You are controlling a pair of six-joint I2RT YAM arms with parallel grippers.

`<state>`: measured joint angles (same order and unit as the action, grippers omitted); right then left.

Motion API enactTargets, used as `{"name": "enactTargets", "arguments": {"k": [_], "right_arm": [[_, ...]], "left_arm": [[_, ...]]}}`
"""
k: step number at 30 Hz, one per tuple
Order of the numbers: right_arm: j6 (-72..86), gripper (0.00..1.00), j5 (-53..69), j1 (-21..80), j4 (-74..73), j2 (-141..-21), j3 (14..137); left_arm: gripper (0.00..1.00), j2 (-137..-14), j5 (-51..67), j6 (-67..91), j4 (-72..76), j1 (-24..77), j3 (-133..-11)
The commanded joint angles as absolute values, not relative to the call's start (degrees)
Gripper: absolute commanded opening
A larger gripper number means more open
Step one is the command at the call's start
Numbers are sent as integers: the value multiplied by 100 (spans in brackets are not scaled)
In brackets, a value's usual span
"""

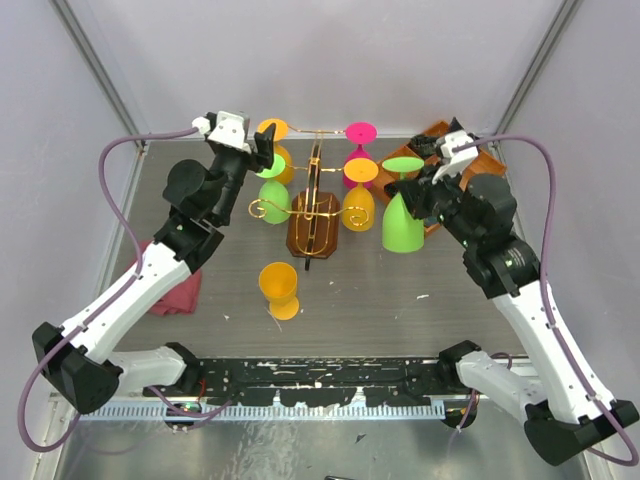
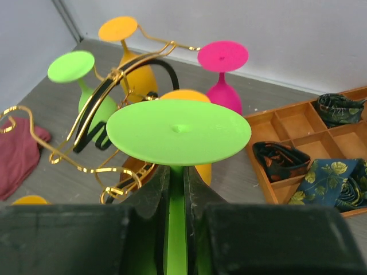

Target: Place the wine glass upside down on the wine glass rack

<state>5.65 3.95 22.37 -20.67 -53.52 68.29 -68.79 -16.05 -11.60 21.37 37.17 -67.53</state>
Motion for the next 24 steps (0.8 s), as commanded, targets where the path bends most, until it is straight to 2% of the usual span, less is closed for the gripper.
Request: {"name": "enactTargets", "arguments": {"k": [1, 8, 19, 24], "right_arm": [[39, 1, 976, 2289, -1912, -4871, 6486], [21, 1, 1419, 2551, -1787, -4458, 5726], [311, 1, 726, 3156, -825, -3713, 4388], [401, 1, 429, 3399, -25, -3756, 3939]], "left_arm": [[68, -6941, -1627, -1003, 2048, 3639, -6987], [68, -7022, -1602, -1006, 2040, 3585, -7006], [68, -7066, -1634, -1080, 2056, 3543, -6916], [68, -7071, -1757, -1072, 2295, 3541, -6813]]}}
